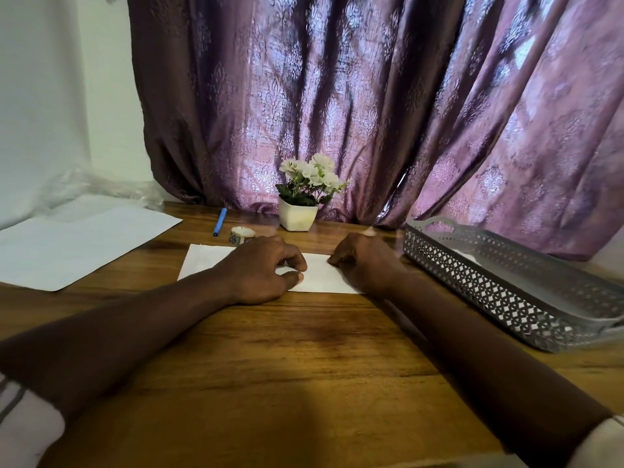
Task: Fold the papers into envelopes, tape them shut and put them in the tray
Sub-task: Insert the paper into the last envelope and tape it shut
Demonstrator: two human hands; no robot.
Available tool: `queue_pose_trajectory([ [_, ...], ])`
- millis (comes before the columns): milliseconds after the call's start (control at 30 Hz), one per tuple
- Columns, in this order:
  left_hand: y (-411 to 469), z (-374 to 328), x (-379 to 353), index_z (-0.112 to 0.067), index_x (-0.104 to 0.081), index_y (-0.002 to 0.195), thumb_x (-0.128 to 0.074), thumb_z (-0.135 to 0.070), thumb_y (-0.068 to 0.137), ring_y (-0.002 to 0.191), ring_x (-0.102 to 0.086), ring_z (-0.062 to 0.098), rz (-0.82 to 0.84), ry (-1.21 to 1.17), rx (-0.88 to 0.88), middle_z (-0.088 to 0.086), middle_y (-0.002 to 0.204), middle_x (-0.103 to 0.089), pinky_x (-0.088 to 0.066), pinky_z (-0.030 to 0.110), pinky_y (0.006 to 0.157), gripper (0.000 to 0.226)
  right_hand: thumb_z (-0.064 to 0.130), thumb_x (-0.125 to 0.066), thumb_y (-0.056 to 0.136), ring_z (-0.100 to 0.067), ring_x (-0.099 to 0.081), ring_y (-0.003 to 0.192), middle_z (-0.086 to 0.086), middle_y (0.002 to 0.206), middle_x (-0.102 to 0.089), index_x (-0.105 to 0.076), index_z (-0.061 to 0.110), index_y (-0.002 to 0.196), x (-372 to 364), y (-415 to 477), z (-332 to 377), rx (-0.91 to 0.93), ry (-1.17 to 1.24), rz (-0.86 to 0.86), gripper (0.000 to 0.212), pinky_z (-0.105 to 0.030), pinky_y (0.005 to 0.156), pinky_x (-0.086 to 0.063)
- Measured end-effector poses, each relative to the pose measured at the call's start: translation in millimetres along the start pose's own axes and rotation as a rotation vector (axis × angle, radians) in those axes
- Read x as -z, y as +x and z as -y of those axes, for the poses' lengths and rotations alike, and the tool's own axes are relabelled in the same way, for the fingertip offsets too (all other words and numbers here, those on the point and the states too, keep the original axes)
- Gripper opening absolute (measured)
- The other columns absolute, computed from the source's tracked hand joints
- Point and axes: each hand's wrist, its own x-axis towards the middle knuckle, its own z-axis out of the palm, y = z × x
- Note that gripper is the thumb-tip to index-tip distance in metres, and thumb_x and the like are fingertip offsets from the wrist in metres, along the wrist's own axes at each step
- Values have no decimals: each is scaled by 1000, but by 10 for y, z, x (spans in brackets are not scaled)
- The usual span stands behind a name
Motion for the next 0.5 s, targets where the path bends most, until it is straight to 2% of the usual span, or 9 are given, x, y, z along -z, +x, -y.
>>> queue_pose_trajectory([
  [67, 0, -7, 4, -38, -71, 111, -70, -42, 89, 104, -59, 5, 5, -15, 12, -12, 112, -63, -53, 41, 95, 22, 14, -69, 92, -12, -71, 101, 10, 113, -76, -82, 26, 101, 8, -50, 18, 17, 2, -31, 19, -20, 83, -55],
  [133, 3, -7, 5, -38, -72, 112, -71, -43, 89, 103, -59, 4, 6, -29, 27, -13, 111, -62, -53, 38, 95, 24, 14, -70, 92, -9, -69, 100, 11, 113, -75, -82, 25, 99, 16, -107, 41, 24, -6, -59, 17, -1, 70, -36],
  [167, 4, -4, 3, -38, -72, 113, -71, -43, 89, 103, -59, 4, 6, -30, 34, -13, 111, -61, -53, 37, 96, 25, 12, -70, 91, -9, -69, 99, 9, 112, -75, -82, 24, 98, 15, -134, 48, 18, 20, -56, 18, 1, 72, -35],
  [267, 10, -1, -1, -37, -71, 116, -71, -44, 89, 104, -59, 4, 17, -22, 42, -11, 114, -61, -52, 36, 97, 28, 3, -71, 86, -6, -69, 89, 6, 103, -77, -81, 20, 91, 19, -207, 23, -43, 152, -53, 20, -7, 80, -51],
  [333, 8, -1, 0, -37, -70, 118, -70, -44, 90, 105, -58, 6, 28, -12, 42, -9, 117, -61, -53, 37, 97, 29, 6, -72, 86, -8, -69, 87, 5, 96, -76, -79, 21, 89, 15, -233, 10, -78, 144, -91, 17, 1, 73, -45],
  [367, 8, 2, 4, -37, -70, 119, -70, -45, 90, 106, -58, 6, 30, -6, 40, -9, 118, -61, -52, 38, 97, 30, 8, -70, 88, -12, -70, 90, 3, 98, -76, -78, 21, 93, 4, -228, 15, -74, 108, -110, 16, -1, 72, -45],
  [400, 7, 3, 5, -37, -70, 120, -69, -45, 90, 106, -58, 7, 30, -1, 39, -8, 118, -61, -52, 38, 98, 30, 11, -67, 91, -17, -70, 96, 0, 106, -75, -78, 21, 102, -14, -220, 25, -62, 75, -113, 19, -12, 78, -51],
  [433, 6, 3, 7, -37, -69, 120, -69, -45, 91, 107, -58, 8, 30, 3, 38, -8, 118, -61, -52, 39, 98, 31, 13, -63, 93, -21, -67, 104, -3, 118, -71, -77, 22, 114, -30, -209, 48, -50, 48, -89, 26, -24, 88, -54],
  [500, 7, -3, 4, -37, -69, 121, -68, -45, 91, 109, -57, 9, 33, 10, 36, -8, 119, -60, -51, 40, 99, 31, 19, -56, 99, -25, -57, 126, -4, 141, -59, -69, 27, 133, -49, -204, 86, -52, -21, 13, 38, -38, 106, -49],
])
